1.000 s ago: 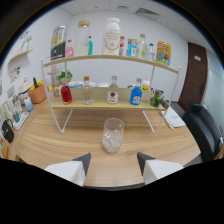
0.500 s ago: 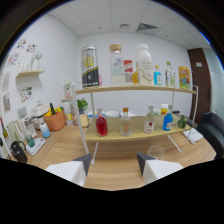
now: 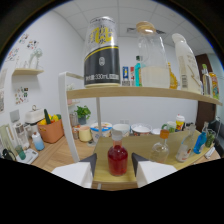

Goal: Make me a cup of Vodka Sunrise.

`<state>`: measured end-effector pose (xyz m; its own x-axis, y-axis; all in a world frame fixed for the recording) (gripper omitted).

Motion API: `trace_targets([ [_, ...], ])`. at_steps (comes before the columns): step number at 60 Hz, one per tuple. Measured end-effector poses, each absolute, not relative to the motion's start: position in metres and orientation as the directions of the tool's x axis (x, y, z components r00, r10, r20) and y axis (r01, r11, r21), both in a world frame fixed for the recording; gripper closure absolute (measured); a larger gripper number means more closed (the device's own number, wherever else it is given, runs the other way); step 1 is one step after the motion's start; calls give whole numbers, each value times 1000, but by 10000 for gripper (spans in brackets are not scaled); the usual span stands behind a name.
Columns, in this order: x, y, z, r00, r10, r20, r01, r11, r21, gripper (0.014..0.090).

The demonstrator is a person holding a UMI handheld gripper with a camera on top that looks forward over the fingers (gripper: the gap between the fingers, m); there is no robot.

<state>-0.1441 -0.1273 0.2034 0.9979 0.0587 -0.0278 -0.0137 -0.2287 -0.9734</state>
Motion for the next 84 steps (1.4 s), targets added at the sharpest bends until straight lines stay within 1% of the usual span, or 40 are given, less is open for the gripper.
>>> trace_targets([
  [4,-143,-117,199,999,42,-12,-3,-227,-974,530],
  [6,-141,-113,196,999,35,-3,5,-231,-973,556],
  [10,-142,-106,190,999,32,3,11,-250,-968,585],
  [12,-139,-105,189,1000,23,7,12,-253,-967,626],
  [13,-138,-104,189,1000,17,10,14,-252,-968,665],
  [14,-137,-104,189,1000,13,12,15,-251,-968,686],
  [27,-138,-108,189,999,39,10,20,-268,-963,700],
  [37,-140,-131,197,996,80,40,59,-248,-967,705],
  [43,-134,-153,202,996,86,29,49,-240,-969,705],
  [49,-120,-176,199,997,81,2,21,-241,-970,705],
  [61,-81,-211,173,999,36,-27,-16,-279,-960,704],
  [65,-70,-219,165,996,18,-82,-72,-298,-952,706],
  [71,-55,-224,156,969,-29,-246,-242,-319,-916,707],
  [76,-49,-224,153,904,-66,-421,-418,-329,-847,706],
  [80,-44,-222,153,812,-87,-577,-571,-324,-754,706],
  [84,-41,-219,157,687,-102,-720,-709,-310,-633,706],
])
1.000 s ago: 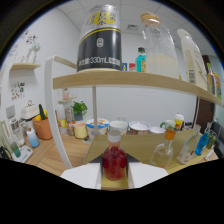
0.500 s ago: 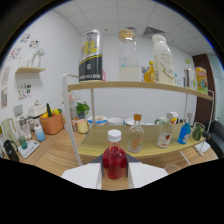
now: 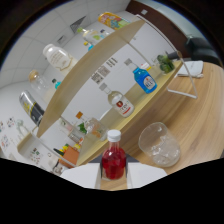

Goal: Make me a cup of Vodka Sunrise.

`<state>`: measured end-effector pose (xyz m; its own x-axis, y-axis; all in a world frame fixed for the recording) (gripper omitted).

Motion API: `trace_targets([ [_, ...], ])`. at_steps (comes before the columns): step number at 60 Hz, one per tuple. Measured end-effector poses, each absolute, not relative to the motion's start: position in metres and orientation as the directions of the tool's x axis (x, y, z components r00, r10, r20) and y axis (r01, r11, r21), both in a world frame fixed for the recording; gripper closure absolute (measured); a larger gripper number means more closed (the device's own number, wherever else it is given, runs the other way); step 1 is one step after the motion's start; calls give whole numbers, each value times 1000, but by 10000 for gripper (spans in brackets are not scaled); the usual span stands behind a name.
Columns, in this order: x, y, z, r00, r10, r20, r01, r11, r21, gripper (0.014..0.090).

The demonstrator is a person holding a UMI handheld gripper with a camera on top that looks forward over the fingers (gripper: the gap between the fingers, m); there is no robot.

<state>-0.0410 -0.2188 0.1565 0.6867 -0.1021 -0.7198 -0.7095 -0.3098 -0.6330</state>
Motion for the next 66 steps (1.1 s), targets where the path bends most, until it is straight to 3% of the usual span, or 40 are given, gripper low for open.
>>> trace_targets([
  [8,-41,-209,168,408,-101,-907,-887,-278,-368,707],
  [19,-38,-202,191,22,-81,-996,-973,-232,-3,708],
  [32,-29,-200,213,-415,-40,-909,-886,-208,413,708],
  [43,-19,-198,221,-634,-1,-773,-760,-184,623,705],
  [55,-26,-199,222,-596,-13,-803,-787,-188,588,708],
  [61,-32,-202,230,-380,-15,-925,-909,-176,377,708],
  [66,-39,-206,240,-43,-3,-999,-983,-177,43,706],
])
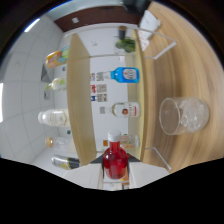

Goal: Make me a cup of Vodka Sunrise.

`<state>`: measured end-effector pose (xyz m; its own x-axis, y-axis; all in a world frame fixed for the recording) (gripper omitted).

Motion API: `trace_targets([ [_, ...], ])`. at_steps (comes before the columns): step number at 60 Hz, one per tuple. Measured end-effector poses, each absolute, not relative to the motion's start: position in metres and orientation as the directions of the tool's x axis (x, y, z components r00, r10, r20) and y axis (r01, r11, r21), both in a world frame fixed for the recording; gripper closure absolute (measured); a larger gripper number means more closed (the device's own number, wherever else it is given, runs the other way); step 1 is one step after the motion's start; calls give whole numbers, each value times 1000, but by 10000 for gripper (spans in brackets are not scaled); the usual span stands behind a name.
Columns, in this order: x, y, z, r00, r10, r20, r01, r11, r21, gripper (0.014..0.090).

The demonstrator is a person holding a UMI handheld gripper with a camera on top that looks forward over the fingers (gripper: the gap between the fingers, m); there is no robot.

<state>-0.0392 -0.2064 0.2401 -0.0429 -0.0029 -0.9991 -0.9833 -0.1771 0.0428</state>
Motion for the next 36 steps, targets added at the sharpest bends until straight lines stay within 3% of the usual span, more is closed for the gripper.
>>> trace_targets([
  [7,-57,-210,265,451,36,-892,-879,-157,-451,704],
  [15,-87,-208,255,815,38,-578,-569,-140,-811,706],
  [27,-137,-197,173,979,33,-203,-192,-210,-959,708],
  [36,-163,-193,101,993,61,-101,-76,-326,-942,708],
])
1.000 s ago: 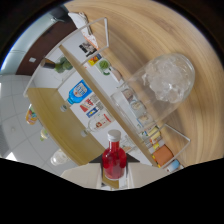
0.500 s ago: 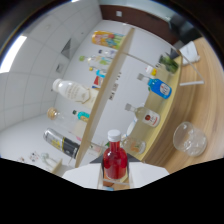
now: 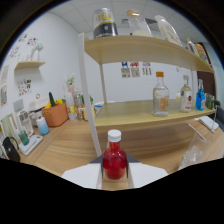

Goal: Make me a cup of Vodka Sunrise.

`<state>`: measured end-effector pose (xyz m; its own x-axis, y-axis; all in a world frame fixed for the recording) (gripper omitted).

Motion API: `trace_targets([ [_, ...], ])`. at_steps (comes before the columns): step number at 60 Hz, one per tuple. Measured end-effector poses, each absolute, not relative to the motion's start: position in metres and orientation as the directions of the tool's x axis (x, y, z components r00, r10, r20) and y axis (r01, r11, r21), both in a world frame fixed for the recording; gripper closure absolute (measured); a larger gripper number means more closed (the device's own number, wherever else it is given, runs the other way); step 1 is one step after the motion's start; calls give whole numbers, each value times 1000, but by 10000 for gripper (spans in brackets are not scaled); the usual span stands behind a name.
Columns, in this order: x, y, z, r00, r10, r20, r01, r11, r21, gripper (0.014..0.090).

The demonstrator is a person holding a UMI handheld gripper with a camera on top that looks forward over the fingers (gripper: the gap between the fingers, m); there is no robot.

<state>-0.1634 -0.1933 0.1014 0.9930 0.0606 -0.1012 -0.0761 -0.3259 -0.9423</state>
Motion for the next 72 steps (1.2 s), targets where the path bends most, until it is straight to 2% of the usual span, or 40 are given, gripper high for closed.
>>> trace_targets([
  [12,-175,-196,40,997,70,-40,-5,-439,-899,705],
  [18,-182,-192,42,996,80,-28,9,-433,-901,704],
  [30,-183,-201,19,998,64,-19,18,-541,-841,700],
  [50,-182,-212,15,996,86,0,48,-559,-828,682],
  [57,-185,-221,18,993,115,-15,53,-564,-824,543],
  [62,-190,-231,34,988,148,-34,55,-557,-829,248],
  [64,-190,-235,45,987,158,-38,54,-544,-837,181],
  [72,-179,-252,102,984,174,-37,48,-460,-887,189],
])
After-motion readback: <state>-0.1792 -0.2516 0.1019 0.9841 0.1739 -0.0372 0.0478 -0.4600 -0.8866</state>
